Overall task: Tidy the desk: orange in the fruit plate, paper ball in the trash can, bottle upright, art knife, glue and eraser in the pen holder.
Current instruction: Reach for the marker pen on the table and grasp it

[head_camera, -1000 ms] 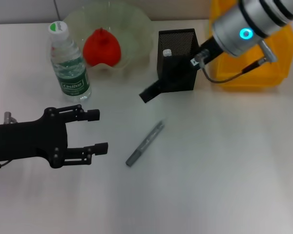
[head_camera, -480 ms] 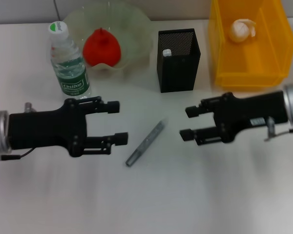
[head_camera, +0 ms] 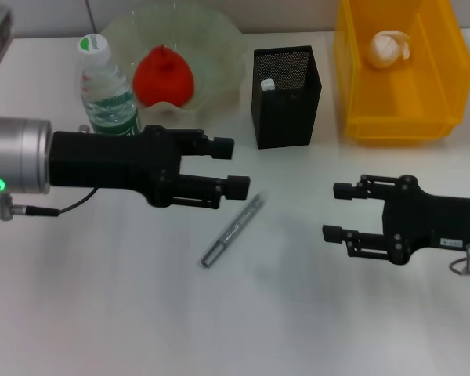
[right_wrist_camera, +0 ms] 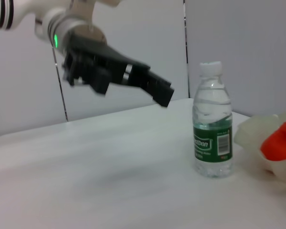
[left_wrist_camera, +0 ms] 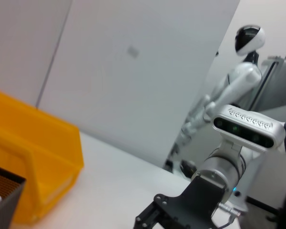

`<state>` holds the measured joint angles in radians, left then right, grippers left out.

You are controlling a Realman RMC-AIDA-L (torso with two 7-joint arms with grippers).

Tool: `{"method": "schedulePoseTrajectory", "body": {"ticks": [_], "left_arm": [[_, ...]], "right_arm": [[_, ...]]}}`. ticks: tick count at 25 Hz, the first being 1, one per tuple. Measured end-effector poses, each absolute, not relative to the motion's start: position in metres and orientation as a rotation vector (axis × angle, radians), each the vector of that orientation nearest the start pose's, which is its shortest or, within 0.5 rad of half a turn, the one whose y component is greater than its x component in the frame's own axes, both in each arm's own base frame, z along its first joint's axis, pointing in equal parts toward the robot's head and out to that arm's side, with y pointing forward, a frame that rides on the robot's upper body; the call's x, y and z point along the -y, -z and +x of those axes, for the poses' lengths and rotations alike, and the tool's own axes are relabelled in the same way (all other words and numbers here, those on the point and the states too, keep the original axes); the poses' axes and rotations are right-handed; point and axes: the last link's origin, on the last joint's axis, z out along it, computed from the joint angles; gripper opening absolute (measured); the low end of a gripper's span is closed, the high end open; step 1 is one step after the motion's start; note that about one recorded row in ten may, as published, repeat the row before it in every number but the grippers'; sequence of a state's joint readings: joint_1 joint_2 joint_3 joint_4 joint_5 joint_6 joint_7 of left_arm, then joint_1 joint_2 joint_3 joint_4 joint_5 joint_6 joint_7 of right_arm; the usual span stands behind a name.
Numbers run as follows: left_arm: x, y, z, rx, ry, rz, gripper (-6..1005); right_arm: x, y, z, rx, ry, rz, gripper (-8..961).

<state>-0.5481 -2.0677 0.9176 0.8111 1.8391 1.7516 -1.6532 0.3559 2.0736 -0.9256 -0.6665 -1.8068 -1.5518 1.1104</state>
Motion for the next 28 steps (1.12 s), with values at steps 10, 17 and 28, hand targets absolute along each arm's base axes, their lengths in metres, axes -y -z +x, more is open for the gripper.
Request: {"method": "schedulePoseTrajectory", "body": {"ticks": [10,17,28], "left_arm": [[-0.35,-0.009,-0.154,1.028,0.442,-2.937,718],[-0.361,-0.003,-0.133,1.05,0.214,-2.878,715],[-0.375,0.051,-0.104,0.981,-0.303,-2.789,710]], "right_arm": [[-0.265,0.006,0.312,-0.337,-0.664,-2.654,664],[-0.264,0.004,0.315,-0.346,-0.657,-2.633,663],[-0.264,0.001,0.32,-0.366,-0.656,-2.599,662]]}}
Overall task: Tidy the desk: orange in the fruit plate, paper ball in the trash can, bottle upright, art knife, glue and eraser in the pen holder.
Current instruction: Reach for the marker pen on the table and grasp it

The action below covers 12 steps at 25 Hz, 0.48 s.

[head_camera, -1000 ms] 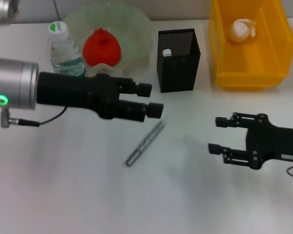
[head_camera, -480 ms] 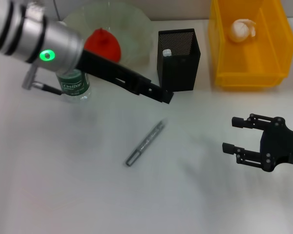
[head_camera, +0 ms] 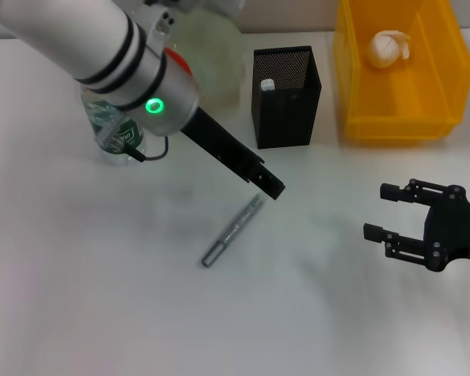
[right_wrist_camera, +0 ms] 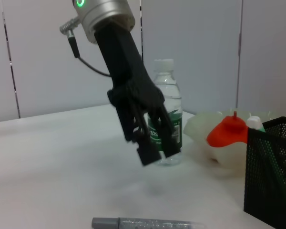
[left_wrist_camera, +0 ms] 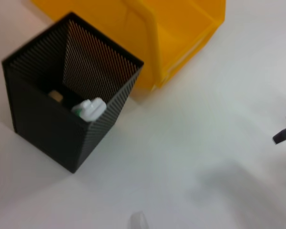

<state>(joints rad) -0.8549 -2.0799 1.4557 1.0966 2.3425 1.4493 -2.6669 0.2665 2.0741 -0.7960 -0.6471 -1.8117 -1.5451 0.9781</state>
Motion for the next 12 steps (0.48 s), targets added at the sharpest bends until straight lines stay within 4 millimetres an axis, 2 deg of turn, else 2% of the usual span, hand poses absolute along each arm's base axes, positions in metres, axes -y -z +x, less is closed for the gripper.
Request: {"method": "schedulePoseTrajectory", "body": {"ticks": [4,5,7,9,12], "left_arm": [[-0.374,0.059,-0.104,0.973,-0.33,-2.778,709],[-0.374,0.067,-0.106,0.948,-0.354,-2.768,708],[-0.373,0.07,-0.107,0.941,-0.362,-2.767,707],[-0.371,0.081,-0.112,0.908,-0.405,-2.765,706],[-0.371,0.083,-0.114,0.899,-0.417,-2.765,705]], "right_arm": [[-0.262,0.002,0.32,-0.38,-0.663,-2.595,662],[-0.262,0.003,0.321,-0.384,-0.663,-2.594,662],[-0.263,0.003,0.322,-0.392,-0.656,-2.589,662],[-0.263,0.004,0.323,-0.401,-0.647,-2.582,662],[-0.263,0.006,0.325,-0.418,-0.643,-2.58,662]]}}
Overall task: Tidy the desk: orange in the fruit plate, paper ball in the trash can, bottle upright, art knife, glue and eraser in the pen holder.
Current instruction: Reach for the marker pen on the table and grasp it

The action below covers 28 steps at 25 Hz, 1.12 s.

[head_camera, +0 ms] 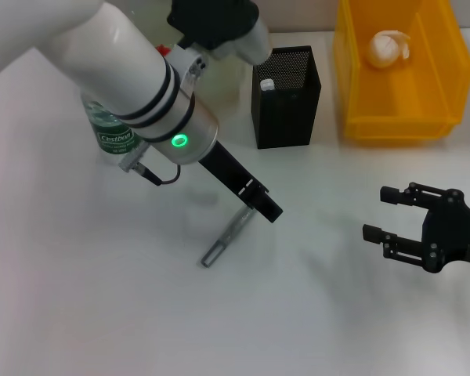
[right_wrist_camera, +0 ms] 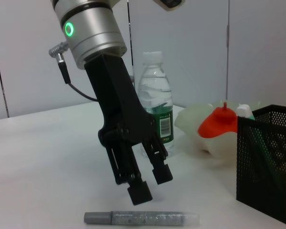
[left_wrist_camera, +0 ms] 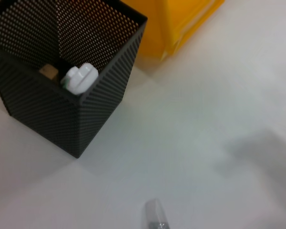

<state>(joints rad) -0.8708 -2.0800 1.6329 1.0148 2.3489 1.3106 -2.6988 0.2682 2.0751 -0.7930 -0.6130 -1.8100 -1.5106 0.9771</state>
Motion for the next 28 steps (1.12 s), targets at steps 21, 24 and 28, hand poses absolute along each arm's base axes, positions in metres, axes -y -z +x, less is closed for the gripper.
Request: {"method": "schedulePoseTrajectory", "body": {"ticks": [21,24,28], "left_arm": [[-0.367,0.101,-0.128,0.797,-0.464,-2.757,687],[-0.367,0.103,-0.133,0.809,-0.483,-2.752,680],[-0.366,0.105,-0.134,0.797,-0.487,-2.752,671]], "right_arm": [[-0.262,0.007,0.325,-0.411,-0.648,-2.578,660],[-0.262,0.007,0.325,-0.411,-0.648,-2.578,660],[-0.262,0.007,0.325,-0.41,-0.649,-2.578,660]]}}
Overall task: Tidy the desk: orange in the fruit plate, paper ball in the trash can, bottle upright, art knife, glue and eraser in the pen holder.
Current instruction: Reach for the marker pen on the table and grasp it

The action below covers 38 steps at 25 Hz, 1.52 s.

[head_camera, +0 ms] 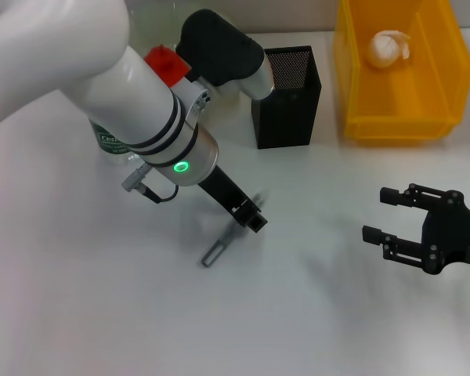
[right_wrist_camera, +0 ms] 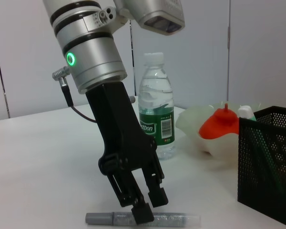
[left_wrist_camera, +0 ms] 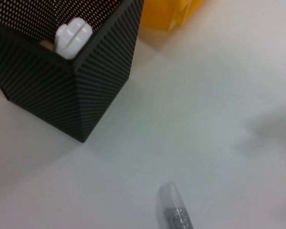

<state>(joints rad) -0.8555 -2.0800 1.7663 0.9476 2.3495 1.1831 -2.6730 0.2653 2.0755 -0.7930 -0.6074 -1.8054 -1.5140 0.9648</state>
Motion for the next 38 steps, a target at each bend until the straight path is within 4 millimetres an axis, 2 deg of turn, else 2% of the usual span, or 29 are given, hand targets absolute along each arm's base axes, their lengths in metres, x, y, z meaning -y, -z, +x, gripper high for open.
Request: {"method": "schedulePoseTrajectory", "body": {"ticks": [10,15,24,38], "left_arm": [[-0.364,0.11,-0.139,0.79,-0.5,-2.746,473],[-0.365,0.111,-0.143,0.795,-0.507,-2.739,469],[-0.364,0.112,-0.144,0.783,-0.515,-2.738,329],[-0.365,0.112,-0.145,0.783,-0.516,-2.732,275]], "right_arm": [[-0.262,0.006,0.325,-0.411,-0.649,-2.577,659],[-0.262,0.006,0.325,-0.411,-0.649,-2.577,659],[-0.262,0.006,0.325,-0.409,-0.65,-2.577,658],[-0.264,0.006,0.324,-0.41,-0.65,-2.576,657]]}}
